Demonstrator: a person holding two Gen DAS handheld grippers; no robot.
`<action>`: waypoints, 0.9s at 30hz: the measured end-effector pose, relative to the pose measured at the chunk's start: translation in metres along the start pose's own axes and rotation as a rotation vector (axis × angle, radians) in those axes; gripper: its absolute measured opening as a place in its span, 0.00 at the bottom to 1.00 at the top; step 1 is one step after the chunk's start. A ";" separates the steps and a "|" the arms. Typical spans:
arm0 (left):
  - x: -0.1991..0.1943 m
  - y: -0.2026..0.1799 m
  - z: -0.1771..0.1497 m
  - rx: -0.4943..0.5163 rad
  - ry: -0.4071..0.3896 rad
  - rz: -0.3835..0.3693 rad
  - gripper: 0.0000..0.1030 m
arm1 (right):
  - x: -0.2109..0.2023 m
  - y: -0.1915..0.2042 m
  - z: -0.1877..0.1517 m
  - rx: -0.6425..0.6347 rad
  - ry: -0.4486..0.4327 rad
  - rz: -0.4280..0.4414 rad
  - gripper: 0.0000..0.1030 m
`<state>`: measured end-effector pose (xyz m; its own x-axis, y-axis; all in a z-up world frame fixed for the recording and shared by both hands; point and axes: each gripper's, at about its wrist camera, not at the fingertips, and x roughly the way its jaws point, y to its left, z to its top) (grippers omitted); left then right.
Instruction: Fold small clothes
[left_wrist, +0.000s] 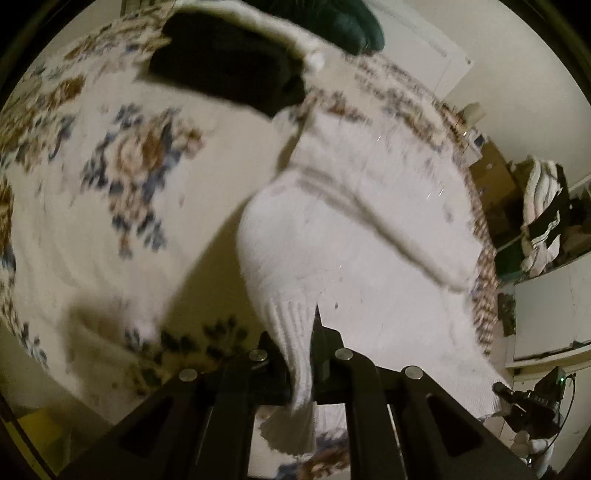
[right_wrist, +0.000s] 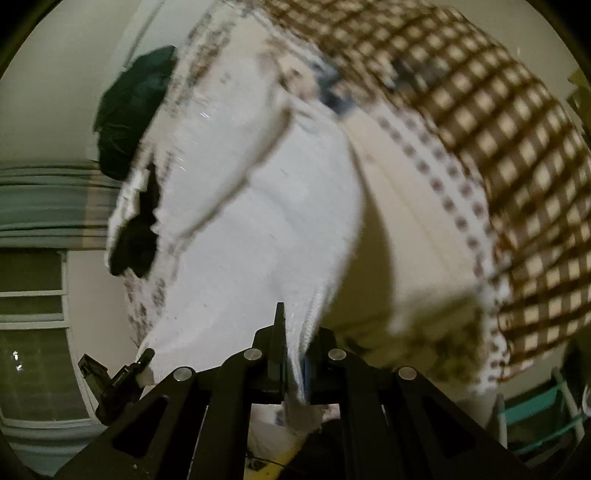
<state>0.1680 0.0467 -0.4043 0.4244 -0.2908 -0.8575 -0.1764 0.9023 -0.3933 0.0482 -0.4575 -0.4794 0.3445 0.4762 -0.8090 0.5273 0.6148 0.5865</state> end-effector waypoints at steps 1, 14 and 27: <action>-0.001 -0.005 0.010 0.006 -0.017 -0.004 0.04 | -0.002 0.009 0.007 -0.010 -0.015 0.010 0.06; 0.018 -0.080 0.151 0.133 -0.186 -0.048 0.04 | 0.001 0.104 0.139 -0.076 -0.177 0.031 0.06; 0.146 -0.105 0.296 0.153 -0.142 0.041 0.04 | 0.081 0.178 0.305 -0.091 -0.214 -0.089 0.06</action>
<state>0.5117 0.0038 -0.3895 0.5427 -0.2148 -0.8120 -0.0641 0.9533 -0.2951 0.4067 -0.5015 -0.4522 0.4617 0.2798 -0.8418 0.4938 0.7072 0.5059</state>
